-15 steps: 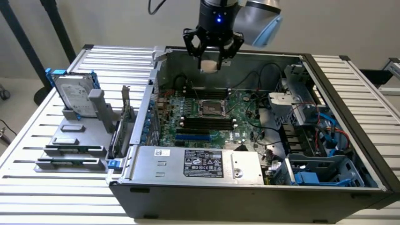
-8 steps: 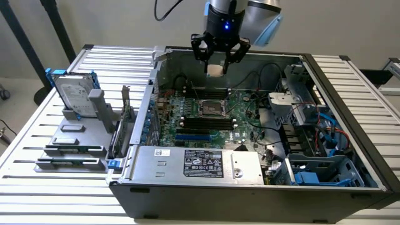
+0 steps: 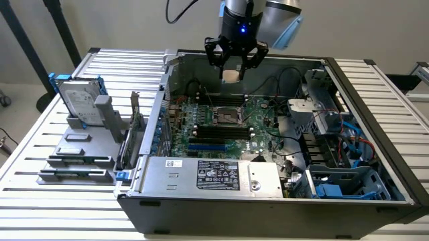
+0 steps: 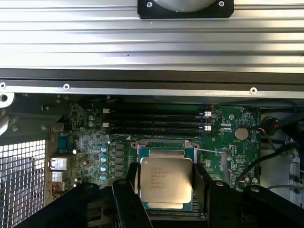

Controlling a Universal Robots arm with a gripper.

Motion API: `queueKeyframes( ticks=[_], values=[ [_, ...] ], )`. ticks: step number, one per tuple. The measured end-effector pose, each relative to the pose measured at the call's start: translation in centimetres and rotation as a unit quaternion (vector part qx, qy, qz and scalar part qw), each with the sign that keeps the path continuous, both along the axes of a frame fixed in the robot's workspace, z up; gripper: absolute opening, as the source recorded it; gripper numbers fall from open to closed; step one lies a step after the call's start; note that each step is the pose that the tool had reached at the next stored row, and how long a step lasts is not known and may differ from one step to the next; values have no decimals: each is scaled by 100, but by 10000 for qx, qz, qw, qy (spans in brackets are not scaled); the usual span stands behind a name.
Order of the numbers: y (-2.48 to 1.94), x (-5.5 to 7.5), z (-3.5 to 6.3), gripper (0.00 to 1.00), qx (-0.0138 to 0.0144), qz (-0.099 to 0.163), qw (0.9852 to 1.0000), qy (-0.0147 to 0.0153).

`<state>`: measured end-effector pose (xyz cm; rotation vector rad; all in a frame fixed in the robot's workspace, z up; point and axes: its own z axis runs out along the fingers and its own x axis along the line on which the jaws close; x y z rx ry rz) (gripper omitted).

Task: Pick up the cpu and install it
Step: 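Place the cpu into insertion slot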

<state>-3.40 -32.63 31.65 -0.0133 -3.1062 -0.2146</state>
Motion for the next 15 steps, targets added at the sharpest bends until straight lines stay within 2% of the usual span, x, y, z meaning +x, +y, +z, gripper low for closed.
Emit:
queueKeyframes(
  ticks=[8, 9, 12, 15],
  values=[
    [-9, 0, 0, 55, 1, 1, 10000, 0],
    [-26, -6, 0, 55, 2, 1, 10000, 0],
    [-114, -55, -2, 55, 3, 0, 10000, 0],
    [-130, -70, -8, 55, 2, -97, 10000, 0]
  ],
)
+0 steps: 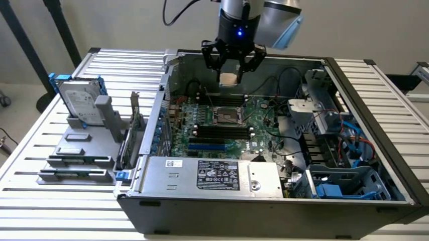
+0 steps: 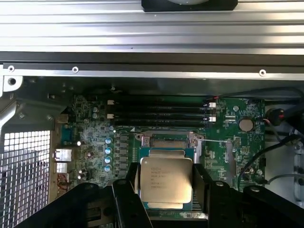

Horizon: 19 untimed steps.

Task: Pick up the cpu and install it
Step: 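Place the cpu into insertion slot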

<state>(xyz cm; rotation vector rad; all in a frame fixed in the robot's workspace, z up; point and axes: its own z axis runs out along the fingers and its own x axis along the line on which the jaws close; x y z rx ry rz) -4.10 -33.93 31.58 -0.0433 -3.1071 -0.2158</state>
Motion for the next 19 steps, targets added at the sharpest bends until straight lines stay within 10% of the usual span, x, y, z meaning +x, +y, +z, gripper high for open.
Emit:
queueKeyframes(
  ticks=[9, 19],
  values=[
    [0, 0, -42, 55, 1, -814, 9967, 0],
    [0, 0, -94, 55, 1, -1716, 9852, 0]
  ],
)
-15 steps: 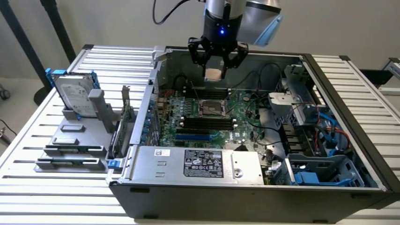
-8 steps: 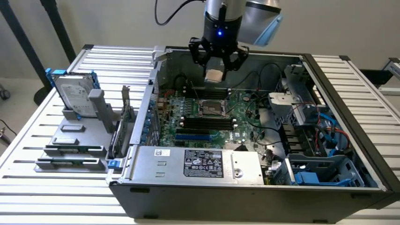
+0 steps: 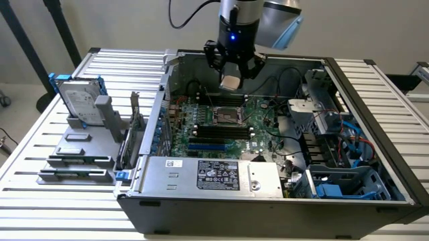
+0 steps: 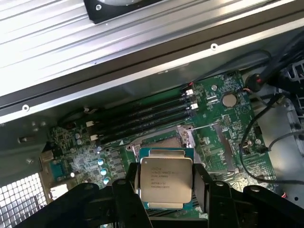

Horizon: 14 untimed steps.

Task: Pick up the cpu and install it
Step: 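Place the cpu into insertion slot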

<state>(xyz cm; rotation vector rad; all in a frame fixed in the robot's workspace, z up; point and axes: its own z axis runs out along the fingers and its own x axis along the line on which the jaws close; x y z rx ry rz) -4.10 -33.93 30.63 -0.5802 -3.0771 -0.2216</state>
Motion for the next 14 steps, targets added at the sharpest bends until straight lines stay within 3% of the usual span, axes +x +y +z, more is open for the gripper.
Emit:
queueKeyframes(
  ticks=[4, 7, 11, 14],
  values=[
    [0, 0, -20, 55, -1, -368, 9993, 0],
    [0, 0, -36, 55, 0, -638, 9980, 0],
    [0, 0, -57, 55, 0, -1001, 9950, 0],
    [0, 0, -72, 55, 0, -1270, 9919, 0]
  ],
)
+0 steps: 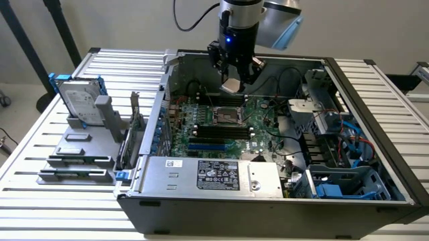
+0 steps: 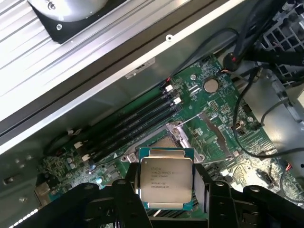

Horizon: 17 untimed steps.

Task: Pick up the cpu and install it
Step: 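Place the cpu into insertion slot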

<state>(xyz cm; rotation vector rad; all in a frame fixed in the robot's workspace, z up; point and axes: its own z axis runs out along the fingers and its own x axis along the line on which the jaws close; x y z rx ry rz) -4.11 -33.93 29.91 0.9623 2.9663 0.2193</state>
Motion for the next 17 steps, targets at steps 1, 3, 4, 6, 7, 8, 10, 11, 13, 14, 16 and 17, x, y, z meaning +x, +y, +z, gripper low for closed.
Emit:
queueKeyframes(
  ticks=[1, 3, 4, 6, 7, 8, 10, 11, 13, 14, 16, 17],
  values=[
    [0, 0, -5, 55, 0, -89, 10000, 0],
    [0, 0, -16, 55, 0, -277, 9996, 0],
    [0, 0, -21, 55, 0, -368, 9993, 0],
    [0, 0, -32, 55, 0, -547, 9985, 0],
    [0, 0, -37, 55, 0, -637, 9980, 0],
    [0, 0, -42, 55, 0, -727, 9974, 0],
    [0, 0, -53, 55, 0, -914, 9958, 0],
    [0, 0, -59, 55, 0, -1003, 9950, 0],
    [0, 0, -70, 55, 0, -1182, 9930, 0],
    [0, 0, -75, 55, 0, -1271, 9919, 0],
    [0, 0, -86, 55, 0, -1450, 9894, 0],
    [0, 0, -91, 55, 0, -1544, 9880, 0]
  ],
)
